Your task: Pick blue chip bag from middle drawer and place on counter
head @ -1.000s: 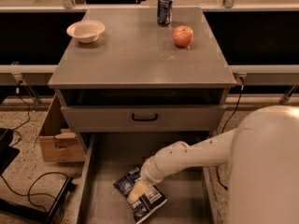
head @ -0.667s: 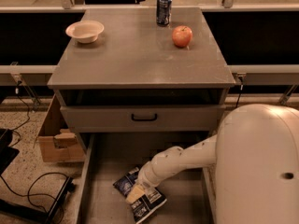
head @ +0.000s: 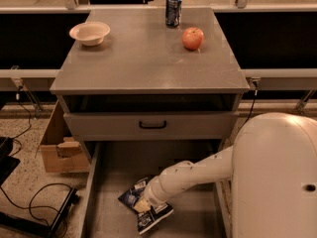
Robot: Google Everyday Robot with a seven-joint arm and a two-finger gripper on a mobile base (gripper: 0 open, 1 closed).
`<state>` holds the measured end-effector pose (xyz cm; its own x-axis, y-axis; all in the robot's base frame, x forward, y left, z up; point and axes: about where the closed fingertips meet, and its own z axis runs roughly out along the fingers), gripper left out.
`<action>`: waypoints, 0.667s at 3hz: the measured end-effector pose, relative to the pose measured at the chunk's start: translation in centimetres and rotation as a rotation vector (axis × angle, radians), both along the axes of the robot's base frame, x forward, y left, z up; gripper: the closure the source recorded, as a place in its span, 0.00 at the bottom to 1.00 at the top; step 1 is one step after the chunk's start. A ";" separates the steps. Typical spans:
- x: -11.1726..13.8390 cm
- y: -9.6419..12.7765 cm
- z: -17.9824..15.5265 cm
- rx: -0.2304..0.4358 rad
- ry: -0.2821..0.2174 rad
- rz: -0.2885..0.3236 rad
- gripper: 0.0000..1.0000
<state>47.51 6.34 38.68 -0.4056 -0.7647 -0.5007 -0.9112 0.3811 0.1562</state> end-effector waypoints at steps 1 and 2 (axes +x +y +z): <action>-0.1 0.1 -0.1 0.000 0.002 0.002 0.89; -0.1 0.2 0.0 0.001 0.003 0.003 1.00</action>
Offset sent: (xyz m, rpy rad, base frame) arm -0.0008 0.0008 -0.0006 0.0004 0.0016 0.0017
